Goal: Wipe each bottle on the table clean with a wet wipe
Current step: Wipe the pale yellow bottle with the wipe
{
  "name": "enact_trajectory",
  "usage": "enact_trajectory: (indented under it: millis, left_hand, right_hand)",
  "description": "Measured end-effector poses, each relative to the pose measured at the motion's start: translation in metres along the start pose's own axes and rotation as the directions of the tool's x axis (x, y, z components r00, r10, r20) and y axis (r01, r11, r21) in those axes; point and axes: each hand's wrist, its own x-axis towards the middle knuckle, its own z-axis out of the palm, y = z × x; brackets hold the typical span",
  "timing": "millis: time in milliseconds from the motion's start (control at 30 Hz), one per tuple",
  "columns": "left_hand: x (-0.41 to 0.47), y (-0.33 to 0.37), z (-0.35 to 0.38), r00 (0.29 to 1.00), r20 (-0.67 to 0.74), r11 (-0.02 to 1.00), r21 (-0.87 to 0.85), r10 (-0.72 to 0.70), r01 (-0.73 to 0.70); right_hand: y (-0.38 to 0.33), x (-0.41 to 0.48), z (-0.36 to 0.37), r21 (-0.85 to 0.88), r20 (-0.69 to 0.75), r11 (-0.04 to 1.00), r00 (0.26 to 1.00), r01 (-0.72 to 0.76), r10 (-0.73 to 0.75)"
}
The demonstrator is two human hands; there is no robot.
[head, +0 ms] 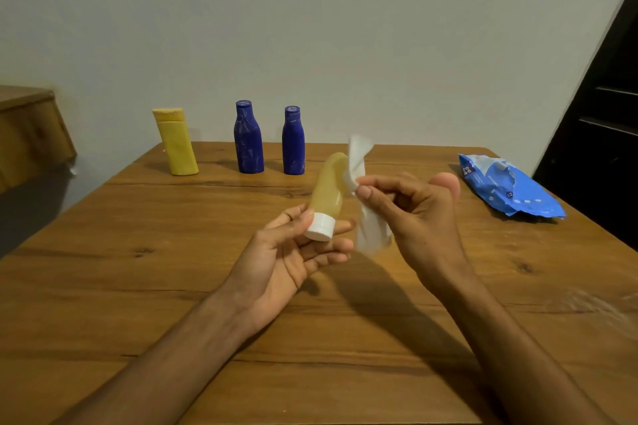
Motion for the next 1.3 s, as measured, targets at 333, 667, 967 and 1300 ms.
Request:
enact_trajectory:
  millis: [333, 667, 967, 1300]
  left_hand:
    - [0.006, -0.007, -0.003, 1.0, -0.009, 0.979, 0.205, -0.015, 0.017]
    - [0.005, -0.009, -0.001, 1.0, 0.011, 0.969, 0.245, -0.017, 0.014]
    - [0.004, -0.004, 0.0, 0.999, 0.044, 0.998, 0.064, -0.002, -0.001]
    - [0.007, -0.007, -0.002, 1.0, 0.018, 0.999, 0.05, -0.005, 0.004]
  right_hand:
    - [0.003, -0.005, 0.008, -0.122, 0.034, 0.991, 0.998, 0.047, -0.044]
    - [0.002, -0.005, 0.007, -0.106, -0.004, 0.994, 0.999, 0.032, -0.032]
    - [-0.01, -0.003, 0.004, -0.146, -0.209, 0.985, 0.97, 0.097, -0.126]
    - [-0.005, -0.008, 0.01, -0.193, 0.186, 0.975, 0.979, 0.114, -0.078]
